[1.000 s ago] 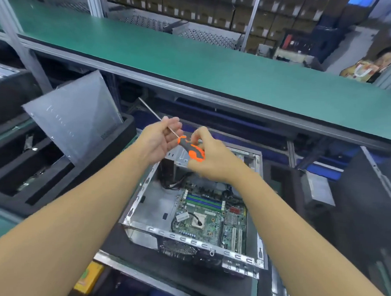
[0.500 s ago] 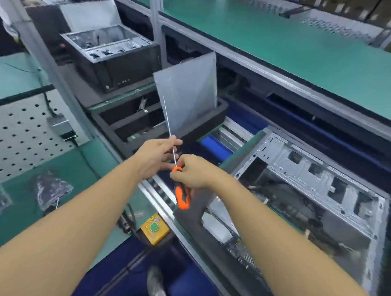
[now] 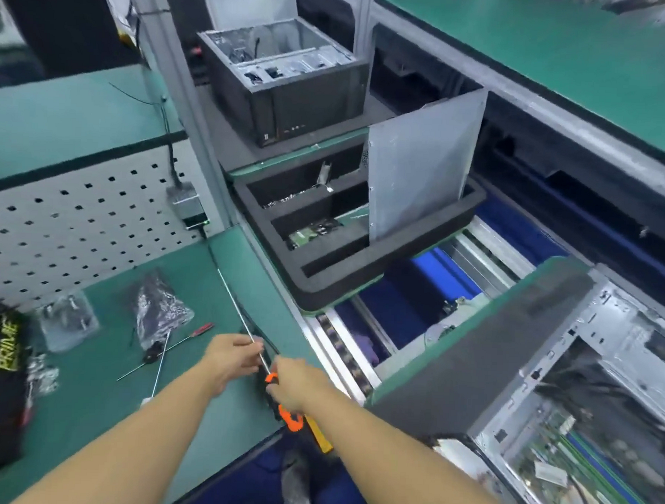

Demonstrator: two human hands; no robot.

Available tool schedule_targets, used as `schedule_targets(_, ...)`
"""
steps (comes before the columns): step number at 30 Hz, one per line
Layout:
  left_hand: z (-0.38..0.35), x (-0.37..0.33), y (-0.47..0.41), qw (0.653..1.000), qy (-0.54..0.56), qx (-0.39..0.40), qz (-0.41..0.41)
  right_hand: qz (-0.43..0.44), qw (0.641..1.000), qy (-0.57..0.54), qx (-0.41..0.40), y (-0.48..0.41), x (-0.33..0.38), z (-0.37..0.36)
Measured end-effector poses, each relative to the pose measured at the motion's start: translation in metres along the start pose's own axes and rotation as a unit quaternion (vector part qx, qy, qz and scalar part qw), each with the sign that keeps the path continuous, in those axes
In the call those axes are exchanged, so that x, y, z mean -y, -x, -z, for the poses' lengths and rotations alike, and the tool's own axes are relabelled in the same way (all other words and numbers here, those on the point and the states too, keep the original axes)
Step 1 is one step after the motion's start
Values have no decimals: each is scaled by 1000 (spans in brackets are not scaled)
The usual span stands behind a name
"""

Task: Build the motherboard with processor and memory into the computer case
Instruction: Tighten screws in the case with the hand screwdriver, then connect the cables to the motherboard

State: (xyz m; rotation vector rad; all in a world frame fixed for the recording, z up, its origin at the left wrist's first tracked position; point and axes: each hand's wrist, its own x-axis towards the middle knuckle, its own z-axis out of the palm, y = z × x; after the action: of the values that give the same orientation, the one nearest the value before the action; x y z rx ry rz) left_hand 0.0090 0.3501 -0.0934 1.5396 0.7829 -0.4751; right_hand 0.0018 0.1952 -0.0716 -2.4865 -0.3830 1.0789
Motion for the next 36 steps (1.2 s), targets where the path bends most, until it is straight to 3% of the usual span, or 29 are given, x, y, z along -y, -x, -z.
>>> schedule_targets(5,19,21,-33,986,-20,-165,32,1,999,-34,37,-27,25,-34)
schedule_targets(11,32,33,-68,963,-167,-206,48,-6,994,-55,98,-39,25,-45)
schedule_targets(16,38,26,-71,920,-335,-195,56,-16,991,-73,112,-39,10,-30)
schedule_targets(20,23,4,-56,933,-277,-224,-43,-21,990,-117,70,-29,-2,-4)
schedule_targets(26,-45,-69,-11,927,-265,-155,-215,-46,988,-137,-48,8,-19,61)
schedule_targets(32,-127,-108,31,931,-224,-56,-285,-107,979,-72,-158,71,-43,120)
schedule_targets(36,-178,-127,63,929,-182,1,-322,-119,954,-126,-245,132,-72,154)
